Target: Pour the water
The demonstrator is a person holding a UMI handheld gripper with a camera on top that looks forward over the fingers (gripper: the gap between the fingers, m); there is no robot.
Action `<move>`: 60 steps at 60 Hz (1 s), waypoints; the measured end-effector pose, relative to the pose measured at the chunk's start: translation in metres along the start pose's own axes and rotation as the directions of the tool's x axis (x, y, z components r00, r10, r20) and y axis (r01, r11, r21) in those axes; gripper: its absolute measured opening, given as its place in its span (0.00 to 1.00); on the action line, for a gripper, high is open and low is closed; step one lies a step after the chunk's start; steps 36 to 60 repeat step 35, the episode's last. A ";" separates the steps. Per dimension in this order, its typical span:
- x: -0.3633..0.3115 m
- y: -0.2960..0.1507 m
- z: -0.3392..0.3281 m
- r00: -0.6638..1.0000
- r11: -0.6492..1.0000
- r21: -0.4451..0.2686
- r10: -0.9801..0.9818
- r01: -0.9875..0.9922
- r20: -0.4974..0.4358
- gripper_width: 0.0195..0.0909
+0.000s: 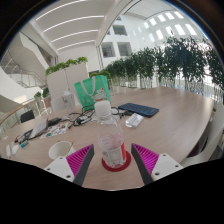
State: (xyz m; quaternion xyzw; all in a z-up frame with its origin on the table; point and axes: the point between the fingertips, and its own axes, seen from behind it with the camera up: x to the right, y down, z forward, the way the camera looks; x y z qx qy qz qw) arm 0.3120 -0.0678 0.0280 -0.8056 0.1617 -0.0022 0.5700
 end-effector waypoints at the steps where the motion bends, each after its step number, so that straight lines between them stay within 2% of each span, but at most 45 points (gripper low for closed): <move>1: 0.000 0.000 -0.007 1.000 1.000 -0.003 -0.004 0.004 -0.002 0.89; 26: -0.065 -0.003 -0.197 0.991 0.993 -0.073 -0.098 0.092 -0.093 0.89; 35: -0.088 -0.024 -0.247 0.985 0.989 -0.056 -0.141 0.136 -0.103 0.89; 60: -0.088 -0.024 -0.247 0.985 0.989 -0.056 -0.141 0.136 -0.103 0.89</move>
